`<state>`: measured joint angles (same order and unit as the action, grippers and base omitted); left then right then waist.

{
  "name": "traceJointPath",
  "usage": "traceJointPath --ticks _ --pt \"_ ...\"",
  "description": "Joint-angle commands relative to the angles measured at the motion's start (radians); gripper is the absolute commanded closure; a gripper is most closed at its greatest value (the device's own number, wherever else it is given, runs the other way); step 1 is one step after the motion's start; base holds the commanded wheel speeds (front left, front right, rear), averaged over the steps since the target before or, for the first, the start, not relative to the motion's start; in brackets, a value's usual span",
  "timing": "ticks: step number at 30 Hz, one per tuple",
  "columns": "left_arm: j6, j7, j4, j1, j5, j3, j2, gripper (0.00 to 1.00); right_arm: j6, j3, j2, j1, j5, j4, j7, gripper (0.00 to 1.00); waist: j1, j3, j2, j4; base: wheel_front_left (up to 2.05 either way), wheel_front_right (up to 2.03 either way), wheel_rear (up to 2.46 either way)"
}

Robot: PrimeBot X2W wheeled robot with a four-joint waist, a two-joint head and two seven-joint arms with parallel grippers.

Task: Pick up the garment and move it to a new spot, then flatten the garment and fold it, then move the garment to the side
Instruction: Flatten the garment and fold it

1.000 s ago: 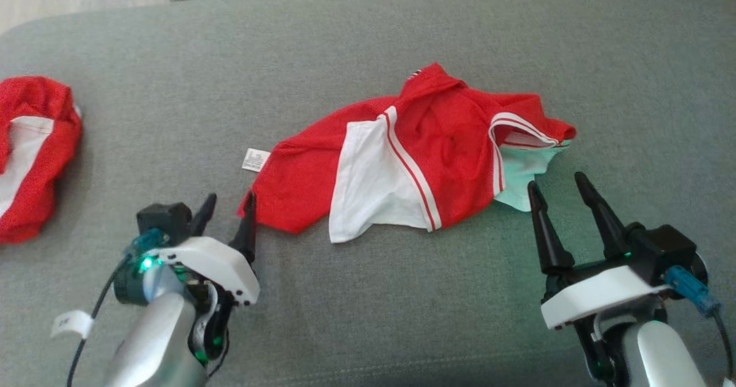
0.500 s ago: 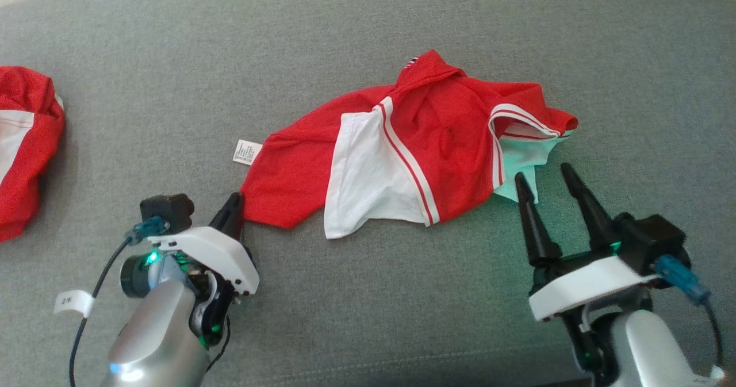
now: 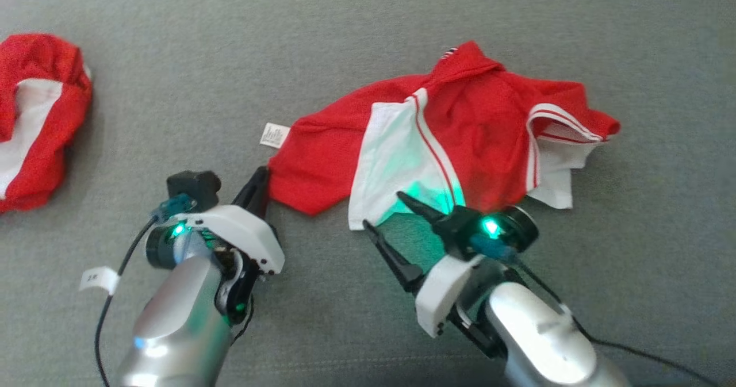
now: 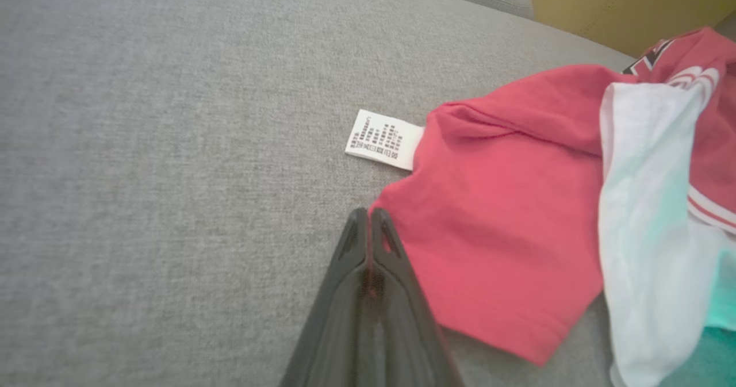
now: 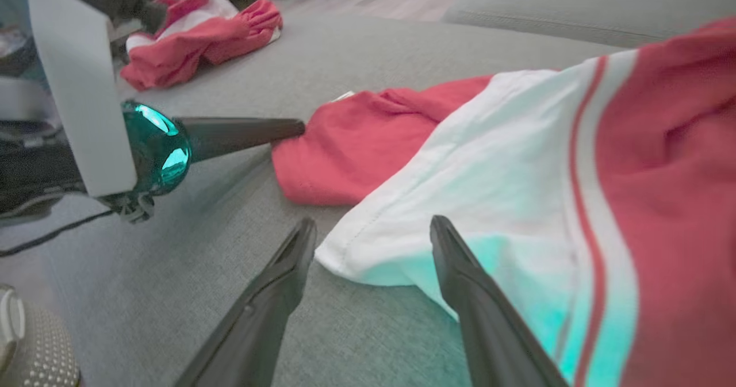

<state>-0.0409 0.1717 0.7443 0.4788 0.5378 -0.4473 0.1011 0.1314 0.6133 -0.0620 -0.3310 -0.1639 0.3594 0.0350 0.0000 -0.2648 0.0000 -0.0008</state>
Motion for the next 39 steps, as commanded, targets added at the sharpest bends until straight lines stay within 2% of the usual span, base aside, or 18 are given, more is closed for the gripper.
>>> traceJointPath --ticks 1,7,12,13,14,20,25,31,39 --pt "-0.005 0.013 -0.015 0.044 -0.011 0.016 0.008 1.00 -0.001 0.062 0.005 -0.056 -0.009 0.035 -0.016 0.00 0.0000 -0.015 0.0000 0.026 0.00 0.00 0.00" --pt "-0.012 0.029 0.006 0.064 -0.014 -0.003 -0.008 1.00 -0.001 0.151 0.009 -0.148 -0.013 0.224 -0.028 0.00 0.0000 -0.026 0.0000 0.051 0.00 0.00 0.00" --pt "-0.013 0.043 0.021 0.070 -0.013 -0.007 -0.009 1.00 -0.001 0.191 0.011 -0.192 -0.018 0.326 -0.030 0.00 0.0000 -0.030 0.0000 0.045 0.00 0.00 0.00" --pt "-0.012 0.046 0.023 0.070 -0.014 -0.007 -0.007 1.00 -0.001 0.193 0.011 -0.198 -0.025 0.340 -0.027 0.80 0.0000 -0.031 0.0000 0.043 0.00 0.00 0.00" --pt "-0.011 0.049 0.025 0.070 -0.015 -0.007 -0.004 1.00 -0.001 0.195 0.011 -0.203 -0.031 0.351 -0.022 1.00 0.0000 -0.031 0.0000 0.040 0.00 0.00 0.00" --pt "0.005 0.071 0.011 0.066 -0.027 0.002 0.014 1.00 -0.001 0.165 0.012 -0.215 -0.068 0.344 -0.066 1.00 0.0000 -0.024 0.0000 0.030 0.00 0.00 0.00" --pt "0.035 0.086 -0.066 0.049 -0.050 0.028 0.055 1.00 -0.001 0.046 0.011 -0.199 -0.078 0.266 -0.167 1.00 0.0000 -0.004 0.0000 0.016 0.00 0.00 0.00" --pt "0.094 0.089 -0.242 0.005 -0.086 0.087 0.123 1.00 -0.001 -0.160 -0.040 -0.142 -0.046 0.056 -0.219 1.00 0.0000 0.020 0.0000 -0.011 0.00 0.00 0.00" --pt "0.166 0.090 -0.480 -0.056 -0.126 0.156 0.208 1.00 -0.001 -0.431 -0.077 -0.081 0.030 -0.262 -0.156 1.00 0.0000 0.033 0.0000 -0.036 0.00 0.00 0.00"
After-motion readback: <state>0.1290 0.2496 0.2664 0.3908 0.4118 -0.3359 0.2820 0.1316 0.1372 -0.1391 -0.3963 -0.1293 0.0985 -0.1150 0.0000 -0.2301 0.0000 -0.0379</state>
